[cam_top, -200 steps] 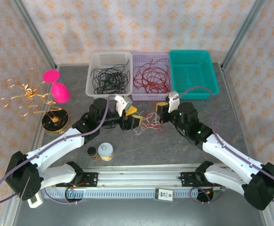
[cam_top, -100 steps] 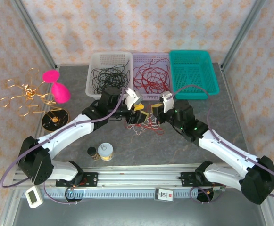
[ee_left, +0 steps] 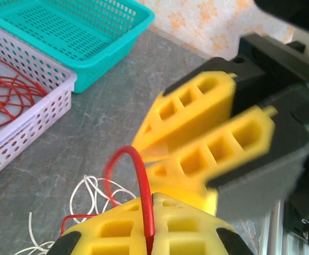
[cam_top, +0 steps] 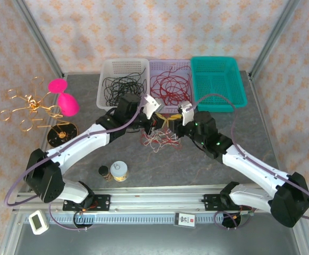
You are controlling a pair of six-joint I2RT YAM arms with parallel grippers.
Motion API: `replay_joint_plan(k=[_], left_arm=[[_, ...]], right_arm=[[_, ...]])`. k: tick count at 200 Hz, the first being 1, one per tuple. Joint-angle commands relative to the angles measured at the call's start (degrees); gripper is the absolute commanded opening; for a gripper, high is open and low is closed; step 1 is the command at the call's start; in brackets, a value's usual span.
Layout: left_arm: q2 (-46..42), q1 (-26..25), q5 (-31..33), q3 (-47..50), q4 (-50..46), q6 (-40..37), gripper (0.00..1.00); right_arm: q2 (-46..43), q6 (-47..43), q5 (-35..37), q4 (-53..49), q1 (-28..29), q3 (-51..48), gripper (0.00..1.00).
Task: Untangle the cables
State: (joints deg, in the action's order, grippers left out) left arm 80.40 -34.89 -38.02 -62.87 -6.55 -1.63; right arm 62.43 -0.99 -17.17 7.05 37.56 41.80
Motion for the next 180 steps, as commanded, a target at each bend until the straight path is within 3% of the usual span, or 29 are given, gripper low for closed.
replay_joint_plan(k=[1, 15, 38, 63, 97, 140, 180], left_arm=[[-2.5, -0.2, 1.2, -2.8, -0.6, 1.3, 0.0], [-2.5, -0.2, 0.8, -4.1, -1.6, 1.2, 0.0], [-3.7, -0.2, 1.1, -5.8, -2.4, 1.1, 0.0], [-4.9, -0.2, 0.9, -7.8, -2.9, 1.1, 0.0], [-6.4, -0.2, 7.0, -11.9, -5.0, -0.9, 0.0], [-8.3, -0.2, 9.7, -16.0, -2.8, -1.7, 0.0], [-8.1, -0.2, 12.5, -22.6, -3.0, -3.4, 0.0]], right_arm=[[0.6, 2.4, -2.7, 9.5, 0.1, -3.8, 0.55], [2.8, 4.2, -8.9, 14.6, 0.1, -6.3, 0.61], [7.8, 7.2, -9.4, 21.4, 0.1, -9.8, 0.62], [13.3, 8.4, -9.1, 25.3, 0.2, -11.2, 0.56], [18.9, 11.1, -11.4, 27.7, 0.1, -12.5, 0.47], [18.8, 14.6, -2.0, 29.0, -0.1, -17.6, 0.24], [19.7, 15.8, 3.4, 29.6, -0.9, -20.8, 0.26]])
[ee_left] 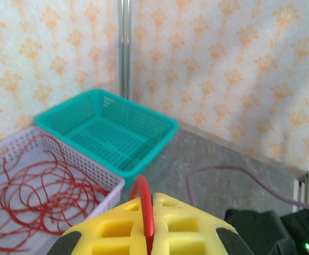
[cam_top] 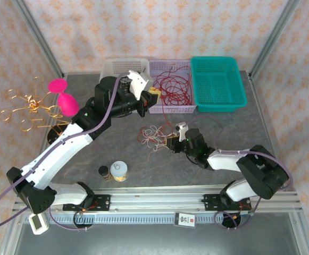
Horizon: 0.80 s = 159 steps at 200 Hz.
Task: Untangle the cables
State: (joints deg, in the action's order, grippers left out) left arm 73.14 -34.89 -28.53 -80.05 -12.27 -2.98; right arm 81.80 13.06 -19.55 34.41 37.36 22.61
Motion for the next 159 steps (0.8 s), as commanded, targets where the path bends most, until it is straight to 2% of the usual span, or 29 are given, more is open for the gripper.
replay_joint_plan(k=[1, 13, 80, 105, 125, 159], left_arm=[[-0.9, -0.2, 3.1, -5.6, 2.8, -2.1, 0.0], [-0.8, -0.2, 3.7, -7.5, 3.0, -2.4, 0.0], [-1.9, -0.2, 6.7, -15.8, 8.1, -2.7, 0.0], [-2.7, -0.2, 7.8, -15.7, 14.2, -1.9, 0.0], [-2.6, -0.2, 8.5, -15.7, 18.2, -1.8, 0.0], [-0.3, -0.2, 9.9, -20.2, 19.2, -4.1, 0.0]], right_arm=[[0.5, 1.8, 5.8, 2.3, -0.7, -1.6, 0.26], [1.1, 2.3, 6.9, 2.4, -0.9, -2.1, 0.3], [3.7, 3.2, 9.7, 3.6, -1.4, -3.8, 0.34], [3.7, 3.5, 10.5, 3.7, -1.5, -3.9, 0.38], [1.8, 2.9, 9.7, 3.3, -1.5, -3.8, 0.44], [-3.8, 0.7, 11.1, 0.6, -1.5, -4.5, 0.53]])
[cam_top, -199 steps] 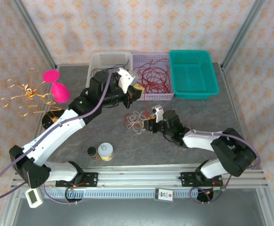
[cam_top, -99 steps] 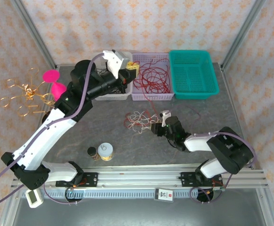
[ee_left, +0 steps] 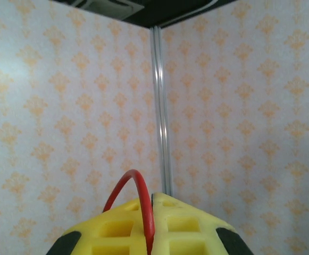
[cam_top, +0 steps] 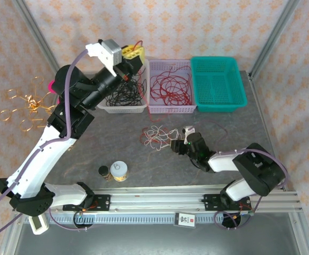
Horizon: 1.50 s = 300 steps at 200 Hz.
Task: Untangle the cables
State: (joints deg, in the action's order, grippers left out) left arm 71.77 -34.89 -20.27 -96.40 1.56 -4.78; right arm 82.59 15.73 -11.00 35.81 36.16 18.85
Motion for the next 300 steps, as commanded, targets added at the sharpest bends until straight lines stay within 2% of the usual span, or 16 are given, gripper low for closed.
replay_joint_plan(k=[1, 24, 44, 70, 97, 125, 152, 179, 202, 215, 236, 272, 278, 300], left_arm=[[1.1, -0.2, 1.6, -3.9, 5.5, -2.3, 0.0], [2.0, -0.2, 2.6, -4.9, 6.9, -3.5, 0.0], [3.1, -0.2, 2.0, -5.8, 5.8, -3.5, 0.0], [3.5, -0.2, 0.9, -4.2, 5.0, -2.6, 0.0], [3.5, -0.2, 1.3, -2.2, 2.5, -2.8, 0.0], [2.1, -0.2, 0.6, 1.9, 2.4, -1.2, 0.0], [0.9, -0.2, -1.1, 5.6, 2.5, 1.4, 0.0], [-0.3, -0.2, -1.5, 8.5, 2.4, 3.0, 0.0], [-1.6, -0.2, -1.3, 9.8, 1.6, 3.2, 0.0], [-2.2, -0.2, -1.1, 10.3, 1.3, 3.0, 0.0], [-2.9, -0.2, -0.7, 10.9, 0.2, 2.8, 0.0], [-5.7, -0.2, 1.7, 13.3, -3.0, 1.9, 0.0], [-6.4, -0.2, 2.2, 14.1, -3.4, 1.8, 0.0], [-9.5, -0.2, 3.7, 17.9, -4.5, 2.1, 0.0]], right_arm=[[-4.8, -2.1, 2.5, -0.8, -0.4, -0.7, 0.53], [-10.3, -3.4, 3.9, -2.1, -0.5, -2.1, 0.59], [-14.5, -6.1, 0.4, -4.8, -0.6, -0.9, 0.64], [-23.2, -10.6, -7.2, -12.2, -0.4, 6.1, 0.68], [-27.2, -14.9, -10.8, -17.4, -0.5, 16.6, 0.73], [-22.2, -17.9, -22.0, -19.3, -0.4, 30.3, 0.75], [-15.2, -18.3, -29.9, -17.3, -0.4, 40.1, 0.76], [-5.4, -20.0, -37.6, -20.5, 0.1, 48.6, 0.74], [-0.4, -19.2, -39.8, -21.2, 0.2, 50.9, 0.67], [1.7, -18.2, -37.9, -21.5, 0.2, 51.5, 0.56], [2.9, -17.6, -32.6, -22.4, 0.2, 51.5, 0.3], [0.9, -17.6, -22.8, -23.9, -1.0, 50.1, 0.03], [0.5, -17.6, -21.0, -24.5, -1.3, 50.1, 0.0], [-0.9, -18.9, -15.7, -26.9, -2.8, 51.0, 0.0]])
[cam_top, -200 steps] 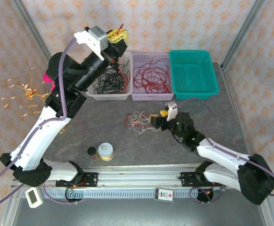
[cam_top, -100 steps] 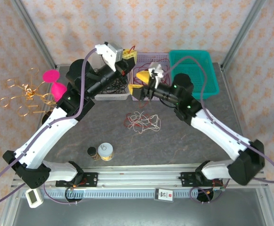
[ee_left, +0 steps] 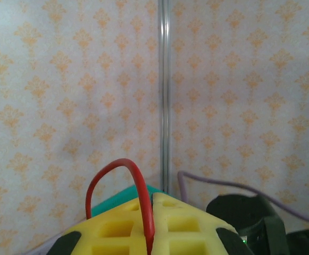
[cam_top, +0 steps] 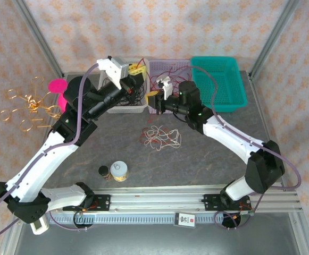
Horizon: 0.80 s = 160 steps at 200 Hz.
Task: Untangle the cables
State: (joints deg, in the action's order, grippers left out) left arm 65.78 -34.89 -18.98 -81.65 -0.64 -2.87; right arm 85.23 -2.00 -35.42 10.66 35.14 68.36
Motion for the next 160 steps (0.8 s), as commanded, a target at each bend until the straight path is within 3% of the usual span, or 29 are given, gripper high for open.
replay_joint_plan(k=[1, 17, 37, 46, 72, 121, 160], left_arm=[[-3.6, -0.2, 2.4, 3.4, -2.4, 0.2, 0.0], [-5.6, -0.2, 3.0, 6.7, -3.0, 0.9, 0.12], [-7.7, -0.2, 3.7, 12.0, -3.4, 2.3, 0.48], [-8.4, -0.2, 3.7, 14.0, -4.1, 2.9, 0.56], [-10.5, -0.2, 3.3, 19.6, -6.5, 5.0, 0.63], [-17.3, -0.2, 4.8, 30.1, -6.5, 11.0, 0.64], [-19.7, -0.2, 5.9, 33.0, -7.8, 12.5, 0.64]], right_arm=[[-3.5, -1.3, 9.0, -1.8, -1.8, 1.6, 0.0], [-3.4, -2.8, 13.6, -3.6, -2.6, 3.6, 0.0], [-0.6, -5.9, 19.1, -7.5, -3.0, 9.9, 0.0], [1.6, -7.4, 21.9, -10.2, -3.4, 13.9, 0.0], [9.8, -9.9, 28.2, -15.4, -5.5, 26.8, 0.0], [33.9, -7.8, 29.1, -26.0, -11.4, 56.3, 0.0], [52.4, 6.7, 19.4, -31.3, -16.0, 74.4, 0.0]])
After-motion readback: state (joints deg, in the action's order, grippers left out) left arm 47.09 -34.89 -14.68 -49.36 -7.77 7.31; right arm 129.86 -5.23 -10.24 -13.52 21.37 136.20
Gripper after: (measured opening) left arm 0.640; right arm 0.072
